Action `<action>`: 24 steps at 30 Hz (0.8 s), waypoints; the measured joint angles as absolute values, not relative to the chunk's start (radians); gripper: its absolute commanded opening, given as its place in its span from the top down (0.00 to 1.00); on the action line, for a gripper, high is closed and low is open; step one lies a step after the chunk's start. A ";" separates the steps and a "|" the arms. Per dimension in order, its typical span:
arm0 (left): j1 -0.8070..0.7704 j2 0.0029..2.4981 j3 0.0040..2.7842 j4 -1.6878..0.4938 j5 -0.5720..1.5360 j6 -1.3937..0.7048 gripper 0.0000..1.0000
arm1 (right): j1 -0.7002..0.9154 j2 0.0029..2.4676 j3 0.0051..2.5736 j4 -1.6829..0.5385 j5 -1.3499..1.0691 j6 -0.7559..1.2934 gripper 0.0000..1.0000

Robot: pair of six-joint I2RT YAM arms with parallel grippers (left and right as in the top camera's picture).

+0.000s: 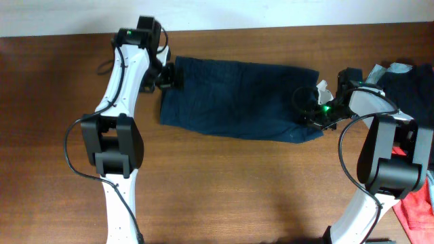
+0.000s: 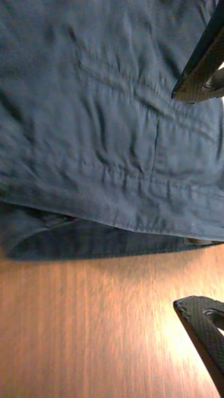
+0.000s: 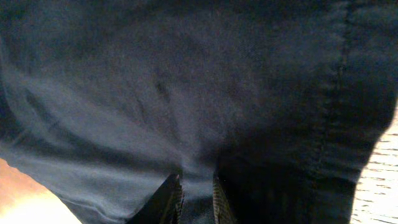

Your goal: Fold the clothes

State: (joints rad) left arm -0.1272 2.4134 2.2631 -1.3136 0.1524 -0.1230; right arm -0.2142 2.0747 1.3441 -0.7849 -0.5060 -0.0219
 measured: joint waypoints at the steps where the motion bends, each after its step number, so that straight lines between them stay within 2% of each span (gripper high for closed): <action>1: -0.121 2.413 2.233 -1.300 0.163 -0.122 0.01 | -0.214 2.075 1.344 -0.785 -0.506 -0.022 0.76; 9: -0.099 2.416 2.037 -1.185 0.196 -0.114 0.02 | -0.214 2.075 1.344 -0.785 -0.507 -0.022 0.76; 19: -0.100 2.416 2.029 -1.157 0.206 -0.112 0.11 | -0.214 2.075 1.344 -0.785 -0.508 -0.022 0.75; 21: -0.100 2.416 2.026 -1.153 0.206 -0.113 0.24 | -0.214 2.075 1.344 -0.785 -0.508 -0.022 0.77; 24: -0.100 2.416 2.016 -1.139 0.202 -0.109 0.56 | -0.215 2.075 1.343 -0.778 -0.508 -0.023 0.85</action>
